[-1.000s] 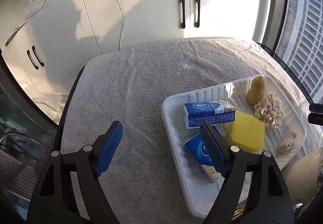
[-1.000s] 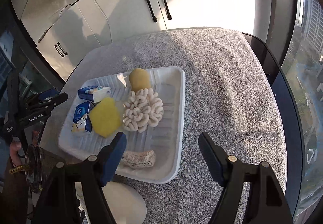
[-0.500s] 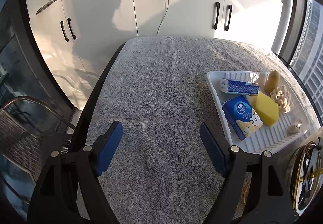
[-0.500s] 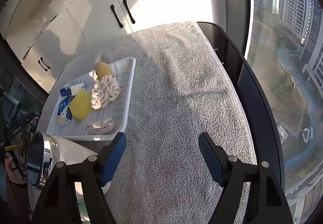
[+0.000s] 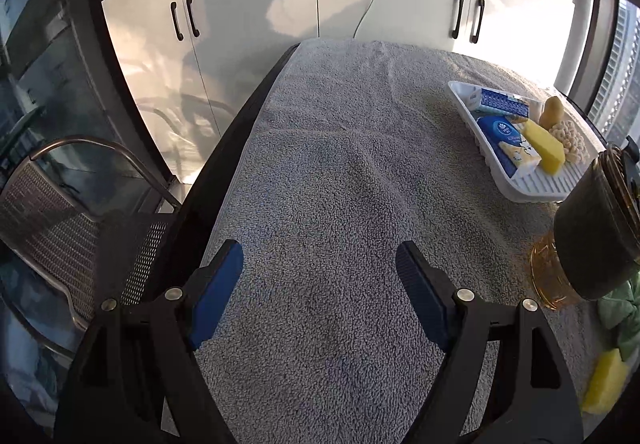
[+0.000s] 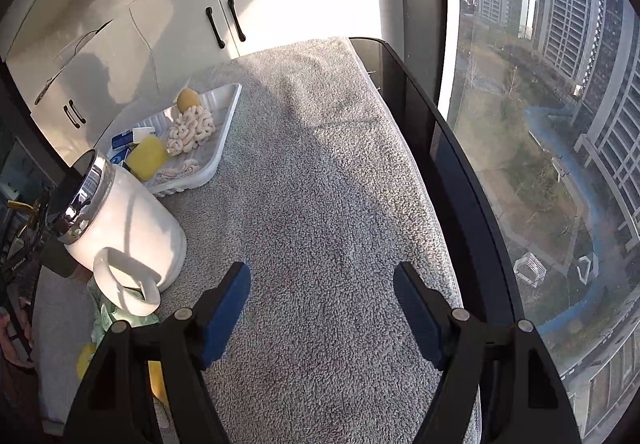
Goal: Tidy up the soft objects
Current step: 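Move both open tools back toward the remaining objects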
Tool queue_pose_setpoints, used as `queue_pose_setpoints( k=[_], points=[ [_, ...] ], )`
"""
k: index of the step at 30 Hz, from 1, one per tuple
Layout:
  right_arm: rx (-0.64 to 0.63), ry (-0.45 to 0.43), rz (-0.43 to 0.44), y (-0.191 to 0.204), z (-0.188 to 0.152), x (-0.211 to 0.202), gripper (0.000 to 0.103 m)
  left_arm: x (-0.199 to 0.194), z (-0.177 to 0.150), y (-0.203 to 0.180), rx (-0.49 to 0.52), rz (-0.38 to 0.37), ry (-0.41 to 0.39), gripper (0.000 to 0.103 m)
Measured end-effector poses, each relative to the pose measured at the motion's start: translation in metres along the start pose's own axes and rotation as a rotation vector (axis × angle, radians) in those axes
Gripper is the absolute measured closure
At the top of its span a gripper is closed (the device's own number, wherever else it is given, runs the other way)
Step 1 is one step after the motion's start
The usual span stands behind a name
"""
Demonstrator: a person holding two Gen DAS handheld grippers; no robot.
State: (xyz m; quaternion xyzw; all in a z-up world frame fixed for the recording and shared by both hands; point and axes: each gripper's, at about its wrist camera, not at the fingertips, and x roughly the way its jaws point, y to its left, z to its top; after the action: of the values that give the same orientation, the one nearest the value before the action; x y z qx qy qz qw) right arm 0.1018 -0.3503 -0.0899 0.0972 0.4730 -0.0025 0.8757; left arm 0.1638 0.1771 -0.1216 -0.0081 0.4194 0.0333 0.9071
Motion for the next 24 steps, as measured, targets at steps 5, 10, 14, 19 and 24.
queue_pose_setpoints(
  k=[5,10,14,19,24],
  points=[
    [-0.03,-0.009,-0.039,0.004,-0.034,-0.02,0.027,-0.016,-0.03,-0.001,-0.004,-0.028,0.017,0.025],
    [-0.037,-0.007,-0.041,0.009,-0.066,-0.038,0.027,-0.033,-0.057,-0.012,0.026,-0.064,0.043,0.025],
    [-0.063,-0.006,-0.057,0.02,-0.088,-0.05,0.027,-0.051,-0.074,-0.024,0.063,-0.067,0.038,0.025],
    [-0.077,-0.002,-0.034,0.035,-0.112,-0.061,0.027,-0.074,-0.091,-0.052,0.151,-0.082,0.021,0.025],
    [-0.113,-0.005,-0.01,0.056,-0.125,-0.067,0.027,-0.089,-0.104,-0.086,0.199,-0.197,0.028,0.025]
  ],
)
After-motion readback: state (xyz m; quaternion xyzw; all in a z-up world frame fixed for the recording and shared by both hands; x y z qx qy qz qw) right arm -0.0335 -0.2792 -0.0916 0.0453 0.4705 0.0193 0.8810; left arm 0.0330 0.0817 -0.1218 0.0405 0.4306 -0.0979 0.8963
